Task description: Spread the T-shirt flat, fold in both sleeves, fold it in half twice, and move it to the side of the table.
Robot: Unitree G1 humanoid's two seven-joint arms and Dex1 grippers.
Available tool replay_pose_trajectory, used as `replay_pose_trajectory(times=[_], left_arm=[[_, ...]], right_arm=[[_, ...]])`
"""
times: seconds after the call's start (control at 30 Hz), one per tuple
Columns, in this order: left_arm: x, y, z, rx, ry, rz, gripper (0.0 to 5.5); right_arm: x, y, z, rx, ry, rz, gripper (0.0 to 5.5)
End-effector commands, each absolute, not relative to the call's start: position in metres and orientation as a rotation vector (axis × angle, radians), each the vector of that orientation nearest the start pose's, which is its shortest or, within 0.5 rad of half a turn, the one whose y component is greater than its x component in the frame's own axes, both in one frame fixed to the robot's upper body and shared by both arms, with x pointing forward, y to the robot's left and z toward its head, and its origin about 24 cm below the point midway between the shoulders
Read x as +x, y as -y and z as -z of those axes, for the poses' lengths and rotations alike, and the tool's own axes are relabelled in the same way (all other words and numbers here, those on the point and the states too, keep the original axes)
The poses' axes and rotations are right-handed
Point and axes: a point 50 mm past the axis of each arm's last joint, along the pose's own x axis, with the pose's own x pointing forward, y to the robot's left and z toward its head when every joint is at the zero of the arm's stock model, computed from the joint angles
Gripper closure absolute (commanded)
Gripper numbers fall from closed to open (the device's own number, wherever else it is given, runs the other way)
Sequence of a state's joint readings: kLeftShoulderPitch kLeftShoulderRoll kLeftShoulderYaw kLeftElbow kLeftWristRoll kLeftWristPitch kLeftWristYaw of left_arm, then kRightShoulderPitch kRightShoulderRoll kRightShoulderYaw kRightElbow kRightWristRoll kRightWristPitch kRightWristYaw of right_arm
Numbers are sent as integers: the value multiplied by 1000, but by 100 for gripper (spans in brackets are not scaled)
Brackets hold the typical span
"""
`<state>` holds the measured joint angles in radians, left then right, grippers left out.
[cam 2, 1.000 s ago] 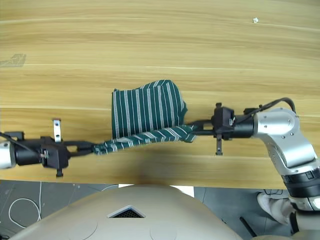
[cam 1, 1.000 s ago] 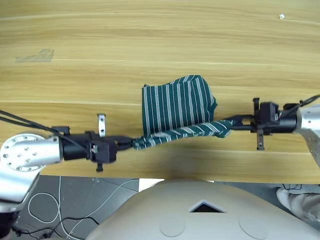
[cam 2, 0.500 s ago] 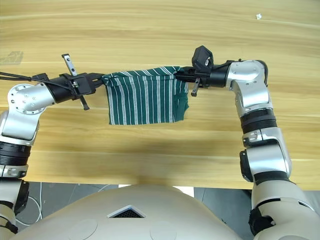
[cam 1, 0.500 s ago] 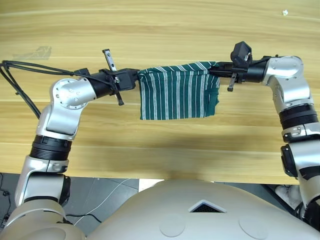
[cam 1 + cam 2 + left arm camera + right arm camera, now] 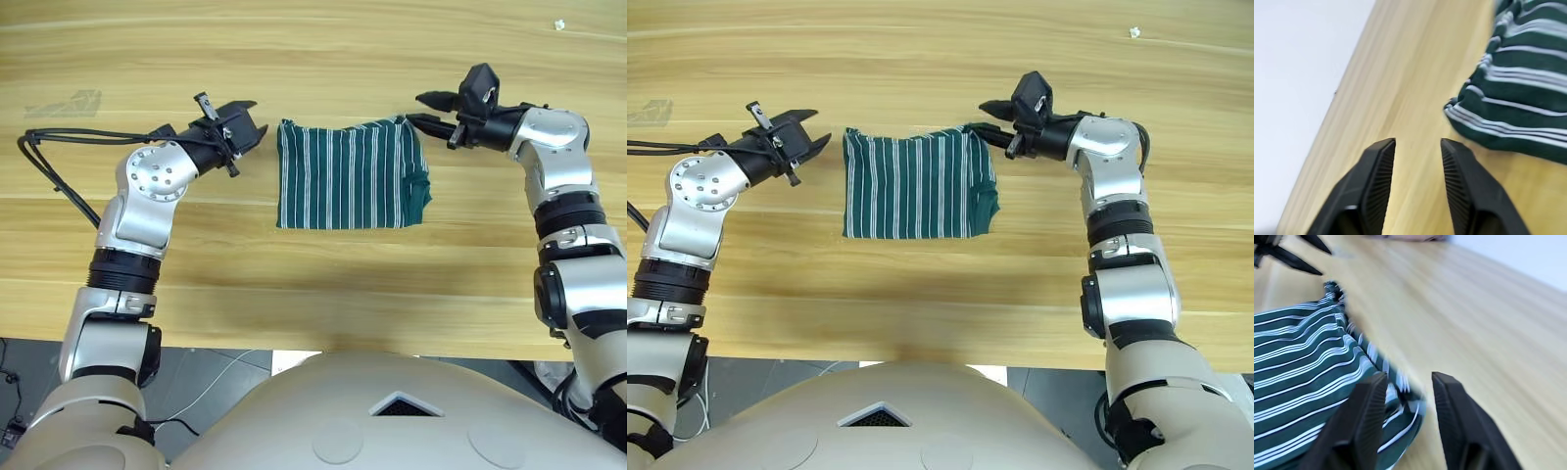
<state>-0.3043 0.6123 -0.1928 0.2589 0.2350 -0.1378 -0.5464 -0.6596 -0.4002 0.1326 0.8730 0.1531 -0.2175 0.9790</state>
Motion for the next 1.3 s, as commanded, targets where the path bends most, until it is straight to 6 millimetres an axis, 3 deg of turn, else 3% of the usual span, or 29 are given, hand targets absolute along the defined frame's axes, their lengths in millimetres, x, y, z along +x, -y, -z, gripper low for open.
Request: replay_pose_trajectory(times=[0.03, 0.17, 0.23, 0.33, 0.4, 0.53, 0.7, 0.77, 0.87, 0.97, 1.03, 1.1, 1.13, 1.2, 1.3], left_arm=[[306, -214, -83, 891, -77, 568, 376], [311, -222, -103, 850, 45, 367, 376], [313, -227, -117, 794, 114, 228, 376], [308, -227, -126, 643, 186, 36, 376], [303, -219, -122, 567, 192, 38, 376], [291, -208, -108, 494, 159, 80, 376], [283, -189, -99, 411, 121, 157, 376], [280, -183, -97, 411, 116, 183, 376], [275, -182, -94, 400, 103, 182, 376], [266, -183, -92, 390, 100, 171, 376], [257, -190, -94, 387, 110, 130, 376], [249, -198, -96, 386, 121, 65, 376], [246, -201, -97, 393, 125, 36, 376], [240, -204, -98, 400, 133, -1, 376], [232, -204, -98, 354, 159, -34, 376]], right_arm=[[354, 181, -84, -325, -66, -882, 379], [354, 171, -91, -424, 34, -856, 379], [344, 150, -88, -453, 77, -952, 379], [327, 107, -61, -604, 88, -1102, 379], [322, 91, -43, -617, 46, -1125, 379], [321, 73, -29, -615, 4, -1110, 379], [320, 66, -1, -624, -172, -1042, 379], [318, 77, 13, -643, -261, -982, 379], [317, 111, 27, -680, -368, -850, 379], [314, 171, 33, -670, -447, -650, 379], [307, 223, 29, -627, -472, -442, 379], [284, 288, 28, -514, -509, -135, 379], [271, 310, 29, -493, -526, -28, 379], [245, 340, 32, -468, -554, 121, 379], [208, 363, 40, -415, -554, 269, 379]])
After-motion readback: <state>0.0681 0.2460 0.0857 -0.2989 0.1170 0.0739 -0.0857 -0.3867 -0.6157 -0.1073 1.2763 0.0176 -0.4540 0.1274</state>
